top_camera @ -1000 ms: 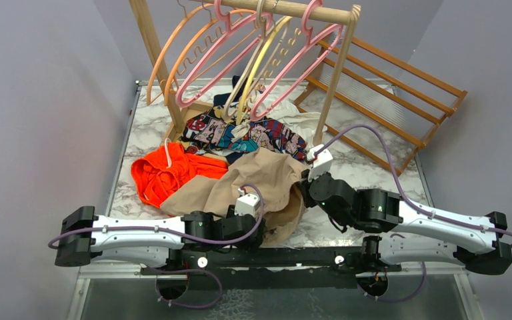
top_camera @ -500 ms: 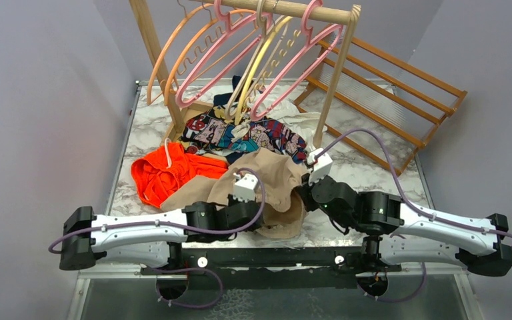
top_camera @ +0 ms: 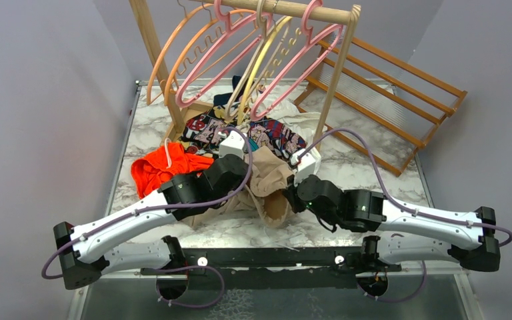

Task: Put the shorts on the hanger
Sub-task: Adjust the shorts at the center of the board.

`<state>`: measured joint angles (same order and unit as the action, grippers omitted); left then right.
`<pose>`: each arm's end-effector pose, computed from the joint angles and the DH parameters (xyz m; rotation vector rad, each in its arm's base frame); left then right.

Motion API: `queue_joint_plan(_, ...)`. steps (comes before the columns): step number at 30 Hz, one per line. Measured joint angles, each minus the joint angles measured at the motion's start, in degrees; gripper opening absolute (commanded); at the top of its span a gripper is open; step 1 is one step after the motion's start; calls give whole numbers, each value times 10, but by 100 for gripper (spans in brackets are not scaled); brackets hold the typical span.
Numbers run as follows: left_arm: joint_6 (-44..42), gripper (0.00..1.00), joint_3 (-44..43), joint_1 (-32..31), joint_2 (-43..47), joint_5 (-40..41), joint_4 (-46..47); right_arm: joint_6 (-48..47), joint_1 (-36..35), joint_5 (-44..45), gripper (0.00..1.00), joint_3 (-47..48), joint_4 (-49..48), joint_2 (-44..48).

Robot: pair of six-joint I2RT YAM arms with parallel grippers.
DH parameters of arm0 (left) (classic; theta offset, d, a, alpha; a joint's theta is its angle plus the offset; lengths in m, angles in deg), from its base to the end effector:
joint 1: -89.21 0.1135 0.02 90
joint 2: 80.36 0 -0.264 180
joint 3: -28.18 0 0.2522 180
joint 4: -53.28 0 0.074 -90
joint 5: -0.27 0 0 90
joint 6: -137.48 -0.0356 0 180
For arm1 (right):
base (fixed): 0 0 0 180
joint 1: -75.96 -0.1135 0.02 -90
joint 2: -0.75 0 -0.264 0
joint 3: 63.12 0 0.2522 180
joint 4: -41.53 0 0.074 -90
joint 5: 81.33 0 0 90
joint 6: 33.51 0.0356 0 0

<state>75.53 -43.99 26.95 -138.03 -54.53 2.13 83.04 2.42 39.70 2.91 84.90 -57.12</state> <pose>0.1139 -0.1725 0.3382 0.2929 2.0713 -0.2737 0.0784 0.2006 0.3126 -0.5600 2.0458 0.4597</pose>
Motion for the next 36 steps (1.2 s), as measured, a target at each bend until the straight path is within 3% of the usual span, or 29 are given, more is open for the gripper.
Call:
queue_joint_plan(5, -35, 0, 19, 34, -41, -4, 4, 17, 0, 0, 7, -2, -17, -36)
queue_joint_plan(13, -38, 0, 99, 74, -63, -40, 7, 39, 0, -35, 42, -82, -13, -24)
queue_joint_plan(18, -40, 0, 99, 90, -58, -53, 18, 33, 0, -68, 56, -85, -11, -3)
queue_joint_plan(23, -40, 0, 99, 93, -58, -64, 23, 8, 0, -123, 63, -85, -11, -6)
queue_joint_plan(36, -37, 0, 99, 93, -63, -76, 26, -48, 0, -219, 68, -64, -11, -55)
